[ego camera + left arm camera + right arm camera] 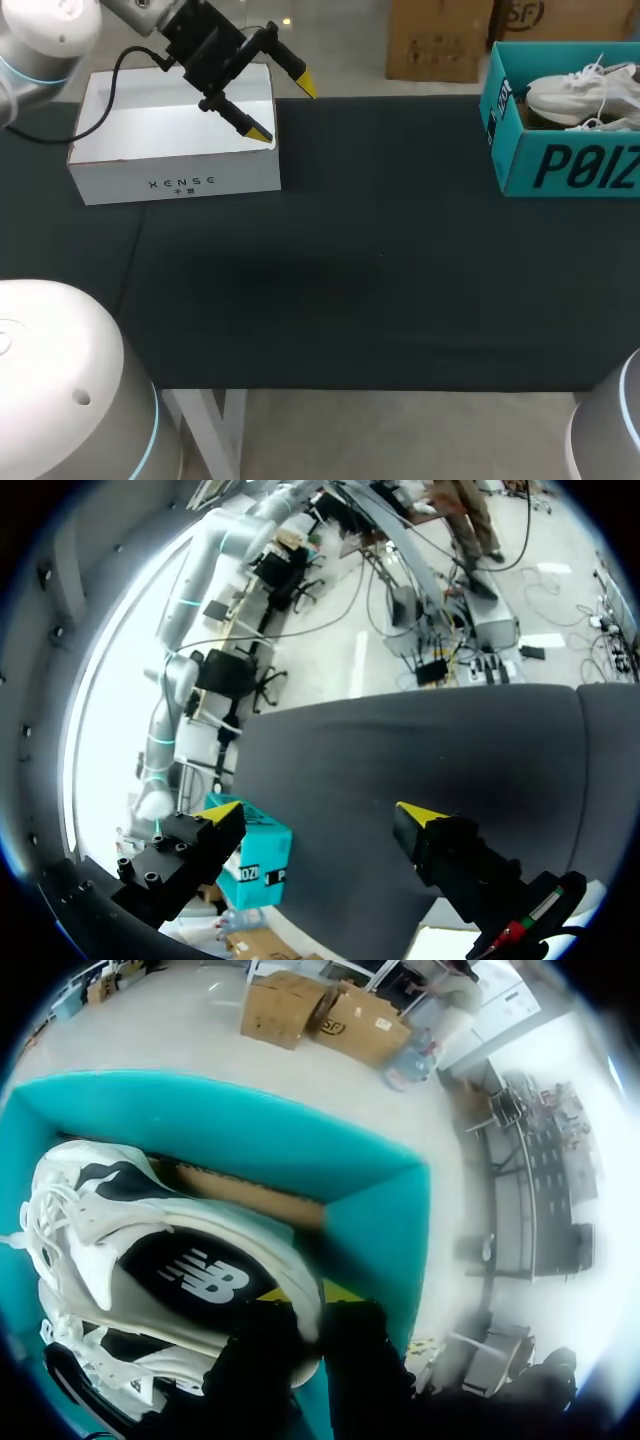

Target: Take the shoe out of the shoebox, open the shoe tongue, remove and reinsert the insole, then place the shoe into the shoebox

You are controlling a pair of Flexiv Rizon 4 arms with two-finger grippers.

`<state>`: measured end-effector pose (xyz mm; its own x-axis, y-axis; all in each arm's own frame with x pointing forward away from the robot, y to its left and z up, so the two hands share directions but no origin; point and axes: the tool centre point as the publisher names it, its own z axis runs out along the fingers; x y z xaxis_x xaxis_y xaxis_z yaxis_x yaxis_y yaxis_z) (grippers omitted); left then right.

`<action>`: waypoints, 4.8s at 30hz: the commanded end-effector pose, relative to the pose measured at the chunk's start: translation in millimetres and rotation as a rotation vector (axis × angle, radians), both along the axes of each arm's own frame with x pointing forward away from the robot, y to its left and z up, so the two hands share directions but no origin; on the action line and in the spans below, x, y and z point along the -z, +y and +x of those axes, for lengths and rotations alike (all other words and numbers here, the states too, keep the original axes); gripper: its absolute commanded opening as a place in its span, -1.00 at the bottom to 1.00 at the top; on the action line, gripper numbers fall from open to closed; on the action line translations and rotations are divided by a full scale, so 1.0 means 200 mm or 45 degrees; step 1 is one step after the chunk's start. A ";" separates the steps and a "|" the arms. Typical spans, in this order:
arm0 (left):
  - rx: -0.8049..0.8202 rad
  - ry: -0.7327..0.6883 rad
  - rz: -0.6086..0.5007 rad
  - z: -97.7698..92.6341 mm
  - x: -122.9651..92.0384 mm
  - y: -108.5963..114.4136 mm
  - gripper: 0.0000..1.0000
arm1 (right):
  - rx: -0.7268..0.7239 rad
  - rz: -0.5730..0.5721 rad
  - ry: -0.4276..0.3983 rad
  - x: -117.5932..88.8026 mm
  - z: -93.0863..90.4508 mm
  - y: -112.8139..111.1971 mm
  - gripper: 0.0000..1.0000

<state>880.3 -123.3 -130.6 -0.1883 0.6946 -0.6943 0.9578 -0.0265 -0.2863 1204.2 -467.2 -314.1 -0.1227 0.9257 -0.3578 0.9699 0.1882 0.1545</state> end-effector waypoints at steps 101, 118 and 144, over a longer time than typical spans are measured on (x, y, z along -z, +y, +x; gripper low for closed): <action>-1.605 0.693 0.337 -0.08 0.00 0.44 1.00 | -0.086 0.085 0.192 -0.48 -0.36 0.41 1.00; -2.524 0.450 -0.072 0.03 -0.04 0.53 1.00 | -0.086 0.085 0.192 -0.48 -0.36 0.41 1.00; -3.418 0.649 -0.115 0.10 0.07 0.72 1.00 | -0.086 0.085 0.192 -0.48 -0.36 0.41 1.00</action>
<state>898.4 26.8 -142.5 -0.7568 -0.6069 -0.2428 -0.4986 0.7761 -0.3860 1132.2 -384.9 -217.7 -0.2341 0.9344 -0.2684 0.9682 0.2490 0.0225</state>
